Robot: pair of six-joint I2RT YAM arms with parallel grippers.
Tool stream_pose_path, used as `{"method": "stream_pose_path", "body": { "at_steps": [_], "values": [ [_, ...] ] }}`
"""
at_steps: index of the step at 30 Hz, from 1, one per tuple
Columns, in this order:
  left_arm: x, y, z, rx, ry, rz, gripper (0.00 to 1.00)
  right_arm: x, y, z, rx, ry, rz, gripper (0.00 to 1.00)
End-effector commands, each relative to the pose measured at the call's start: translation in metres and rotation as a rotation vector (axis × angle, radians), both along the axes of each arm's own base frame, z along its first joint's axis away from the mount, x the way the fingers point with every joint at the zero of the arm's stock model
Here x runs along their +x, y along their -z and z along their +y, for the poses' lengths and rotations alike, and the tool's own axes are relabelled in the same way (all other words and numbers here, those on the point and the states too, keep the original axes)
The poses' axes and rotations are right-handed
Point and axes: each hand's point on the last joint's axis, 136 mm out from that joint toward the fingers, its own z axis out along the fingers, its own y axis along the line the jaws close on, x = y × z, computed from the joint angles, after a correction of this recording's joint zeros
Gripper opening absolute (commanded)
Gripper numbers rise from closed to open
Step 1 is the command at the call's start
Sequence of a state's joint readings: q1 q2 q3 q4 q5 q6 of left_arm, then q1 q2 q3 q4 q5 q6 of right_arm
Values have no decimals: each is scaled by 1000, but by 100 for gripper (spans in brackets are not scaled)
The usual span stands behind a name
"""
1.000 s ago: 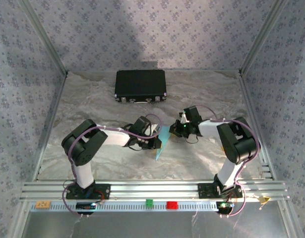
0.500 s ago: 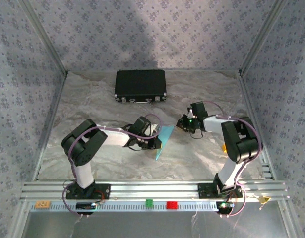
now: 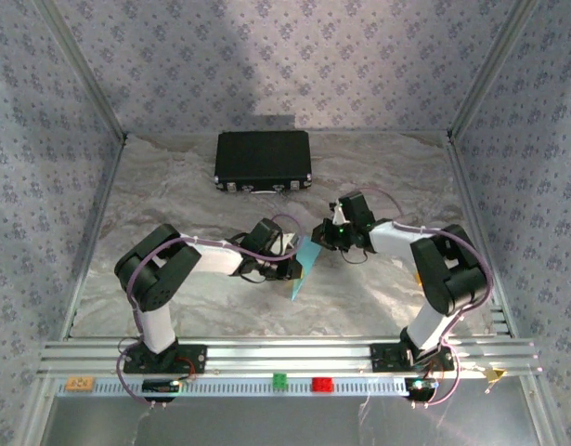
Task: Fold a paper plane with a square sheet of paper (pick it up from the middle)
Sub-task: Fold the wing for the fifth time at the center of the table.
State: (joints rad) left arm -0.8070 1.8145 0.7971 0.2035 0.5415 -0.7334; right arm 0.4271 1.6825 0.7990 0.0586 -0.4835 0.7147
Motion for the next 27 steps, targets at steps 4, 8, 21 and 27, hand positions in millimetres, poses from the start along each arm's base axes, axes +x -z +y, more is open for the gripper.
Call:
{"method": "stream_pose_path", "body": {
  "at_steps": [4,8,21,27],
  "values": [
    [-32,36,27,149,13,124,0,2,37,-21,-24,57,63,10],
    [-34,37,28,151,16,128,0,18,36,-36,-6,96,47,10],
    [-34,37,29,151,12,124,0,23,-14,-49,31,141,-35,11],
    [-32,34,26,138,9,118,0,-12,-18,-14,46,52,-35,11]
  ]
}}
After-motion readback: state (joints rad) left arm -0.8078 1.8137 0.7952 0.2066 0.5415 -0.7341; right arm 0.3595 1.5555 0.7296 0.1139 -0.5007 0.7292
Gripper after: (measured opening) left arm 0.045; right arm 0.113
